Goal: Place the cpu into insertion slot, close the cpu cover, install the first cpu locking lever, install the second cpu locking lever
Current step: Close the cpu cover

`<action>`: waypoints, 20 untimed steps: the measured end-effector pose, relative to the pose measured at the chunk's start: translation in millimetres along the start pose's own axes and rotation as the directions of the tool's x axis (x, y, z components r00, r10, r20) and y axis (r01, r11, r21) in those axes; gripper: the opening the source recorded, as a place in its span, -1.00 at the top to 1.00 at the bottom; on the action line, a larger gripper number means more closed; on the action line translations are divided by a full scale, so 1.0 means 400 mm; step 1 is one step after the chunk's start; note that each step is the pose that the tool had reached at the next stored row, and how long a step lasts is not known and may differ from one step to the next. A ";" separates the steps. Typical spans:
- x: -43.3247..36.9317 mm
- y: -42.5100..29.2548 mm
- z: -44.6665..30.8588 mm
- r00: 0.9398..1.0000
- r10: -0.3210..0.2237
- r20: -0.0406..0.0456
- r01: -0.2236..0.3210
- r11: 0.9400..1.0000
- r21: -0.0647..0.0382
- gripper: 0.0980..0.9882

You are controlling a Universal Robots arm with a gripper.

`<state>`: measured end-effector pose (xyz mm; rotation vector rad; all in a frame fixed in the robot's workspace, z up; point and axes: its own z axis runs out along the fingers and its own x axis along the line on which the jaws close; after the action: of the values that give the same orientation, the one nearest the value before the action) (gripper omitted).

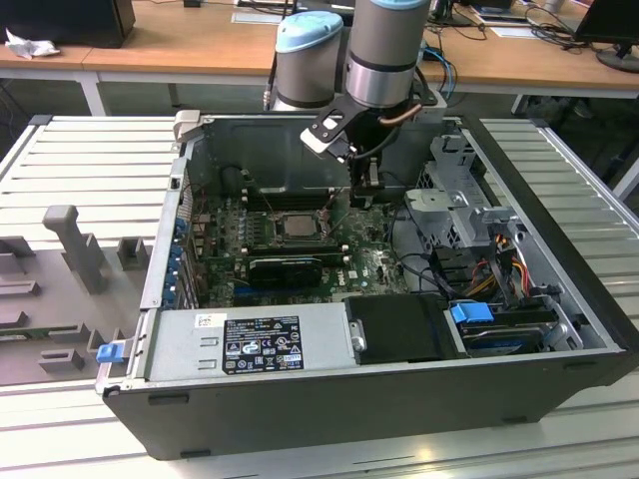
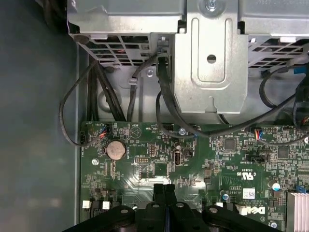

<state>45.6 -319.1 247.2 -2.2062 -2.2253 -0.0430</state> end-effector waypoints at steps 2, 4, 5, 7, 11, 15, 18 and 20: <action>0.000 -0.006 0.000 1.000 0.000 0.000 0.000 1.000 0.000 0.98; 0.000 -0.009 0.000 1.000 0.000 0.000 0.000 1.000 0.000 0.98; 0.000 -0.011 0.000 1.000 0.000 0.000 0.000 1.000 0.000 0.98; 0.000 -0.016 0.000 1.000 0.000 0.000 0.000 1.000 0.000 0.98; 0.000 -0.035 0.000 1.000 0.000 0.000 0.000 1.000 -0.002 0.98; 0.001 -0.076 -0.001 1.000 0.000 0.000 0.000 1.000 -0.006 0.98; 0.001 -0.125 0.002 1.000 0.000 0.000 0.000 1.000 -0.012 0.98; 0.001 -0.136 0.009 1.000 -0.001 0.000 0.001 1.000 -0.013 0.98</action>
<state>-8.6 -319.1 242.9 -2.2116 -2.2324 -0.0576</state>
